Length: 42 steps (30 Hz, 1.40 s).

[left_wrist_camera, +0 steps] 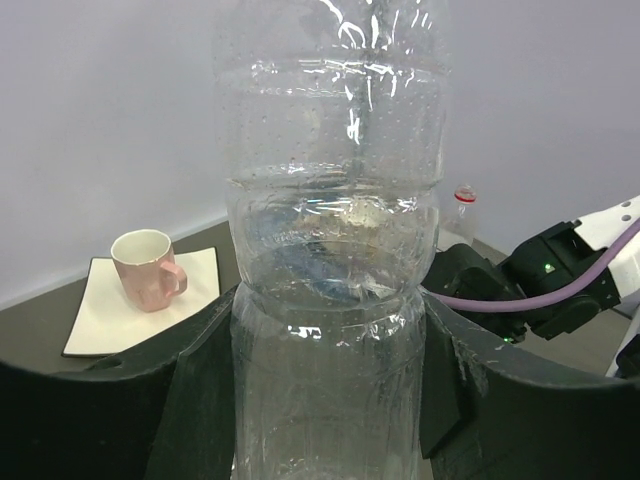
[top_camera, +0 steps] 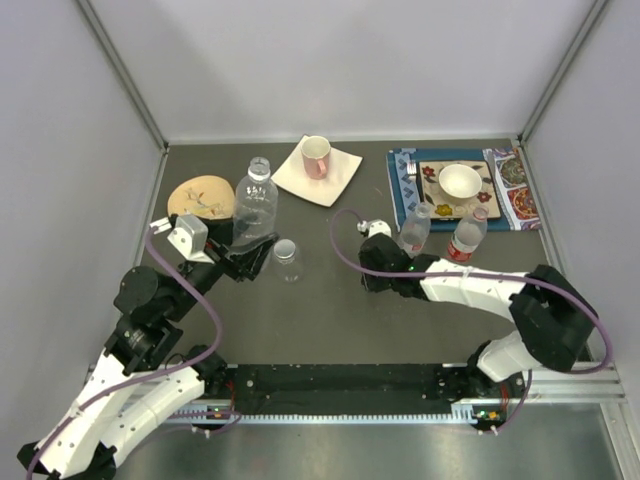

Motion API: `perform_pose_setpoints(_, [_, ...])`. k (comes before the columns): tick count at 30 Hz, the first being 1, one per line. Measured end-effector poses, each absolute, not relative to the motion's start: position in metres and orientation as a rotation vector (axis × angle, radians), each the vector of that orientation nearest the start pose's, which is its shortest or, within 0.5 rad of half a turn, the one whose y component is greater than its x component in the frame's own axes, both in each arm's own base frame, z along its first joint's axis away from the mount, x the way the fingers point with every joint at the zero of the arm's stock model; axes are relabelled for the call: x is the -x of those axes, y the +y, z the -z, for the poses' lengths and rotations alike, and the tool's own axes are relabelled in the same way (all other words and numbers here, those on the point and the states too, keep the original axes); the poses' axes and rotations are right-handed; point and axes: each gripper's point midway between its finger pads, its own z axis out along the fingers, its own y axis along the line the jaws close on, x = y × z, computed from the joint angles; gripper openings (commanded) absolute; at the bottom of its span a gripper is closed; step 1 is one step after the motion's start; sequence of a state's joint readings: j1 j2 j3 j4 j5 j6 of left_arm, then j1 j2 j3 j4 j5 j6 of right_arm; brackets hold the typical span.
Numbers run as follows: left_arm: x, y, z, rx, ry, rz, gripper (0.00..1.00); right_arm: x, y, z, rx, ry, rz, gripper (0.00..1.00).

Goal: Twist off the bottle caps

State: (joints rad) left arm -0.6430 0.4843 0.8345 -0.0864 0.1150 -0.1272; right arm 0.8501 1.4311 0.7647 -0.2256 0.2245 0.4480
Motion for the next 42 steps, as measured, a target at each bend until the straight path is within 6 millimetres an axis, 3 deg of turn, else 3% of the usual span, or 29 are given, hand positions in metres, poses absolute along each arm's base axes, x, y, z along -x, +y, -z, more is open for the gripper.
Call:
perform_pose_setpoints(13, [-0.185,-0.170,-0.389,-0.445,1.298,0.728,0.62,-0.272,0.256,-0.037,0.325,2.413,-0.211,0.00])
perform_pose_setpoints(19, [-0.185,-0.171,-0.387,-0.449,1.303,0.729,0.63,-0.271,0.254,-0.026,0.325,2.437,-0.187,0.15])
perform_pose_setpoints(23, [-0.185,-0.172,-0.387,-0.448,1.304,0.732,0.63,-0.270,0.254,-0.025,0.317,2.441,-0.190,0.34])
perform_pose_setpoints(29, [-0.185,-0.172,-0.386,-0.449,1.305,0.732,0.63,-0.268,0.254,-0.024,0.313,2.451,-0.195,0.54])
perform_pose_setpoints(38, [-0.185,-0.173,-0.383,-0.451,1.313,0.738,0.63,-0.264,0.254,-0.025,0.322,2.465,-0.205,0.64])
perform_pose_setpoints(42, [-0.185,-0.174,-0.382,-0.453,1.314,0.739,0.63,-0.258,0.251,-0.037,0.344,2.470,-0.193,0.67])
